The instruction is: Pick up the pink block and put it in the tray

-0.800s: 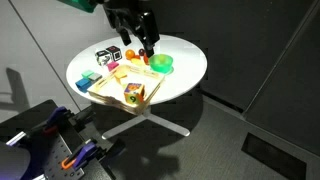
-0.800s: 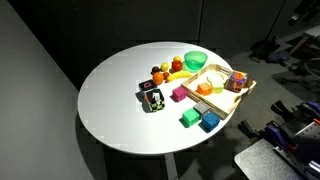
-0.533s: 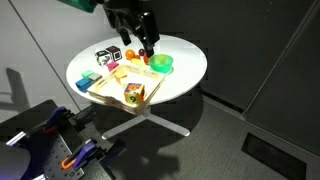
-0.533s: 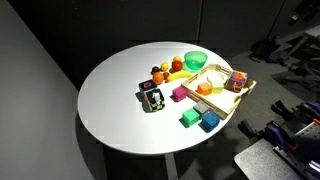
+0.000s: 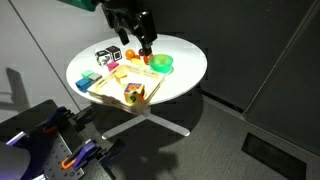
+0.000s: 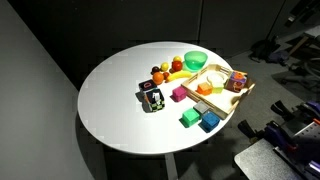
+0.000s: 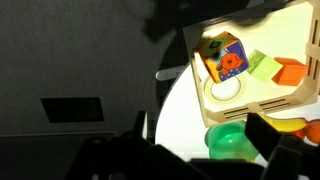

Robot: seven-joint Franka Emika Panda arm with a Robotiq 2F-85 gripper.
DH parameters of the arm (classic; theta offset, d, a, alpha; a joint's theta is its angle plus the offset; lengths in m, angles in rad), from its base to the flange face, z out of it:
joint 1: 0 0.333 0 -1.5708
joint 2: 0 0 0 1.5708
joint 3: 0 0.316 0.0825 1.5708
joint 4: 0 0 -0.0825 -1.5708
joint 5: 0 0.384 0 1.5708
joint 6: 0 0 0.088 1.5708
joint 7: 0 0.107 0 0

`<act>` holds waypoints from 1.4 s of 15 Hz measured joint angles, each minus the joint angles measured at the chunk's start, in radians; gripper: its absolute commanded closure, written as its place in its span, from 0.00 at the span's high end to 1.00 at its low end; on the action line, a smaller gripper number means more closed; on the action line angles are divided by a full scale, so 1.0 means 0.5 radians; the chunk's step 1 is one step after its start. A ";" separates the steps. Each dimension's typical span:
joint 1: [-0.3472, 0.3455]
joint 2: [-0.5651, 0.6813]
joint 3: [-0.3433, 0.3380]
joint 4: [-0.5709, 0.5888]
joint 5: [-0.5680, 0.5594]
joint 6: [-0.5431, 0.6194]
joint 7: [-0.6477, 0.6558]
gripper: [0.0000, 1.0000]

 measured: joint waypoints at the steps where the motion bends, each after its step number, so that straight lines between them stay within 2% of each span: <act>1: 0.005 0.009 0.021 0.000 0.003 0.000 0.001 1.00; 14: 0.203 0.260 0.394 -0.014 0.004 -0.031 0.020 1.00; 21: 0.284 0.407 0.597 0.019 -0.005 -0.175 0.209 1.00</act>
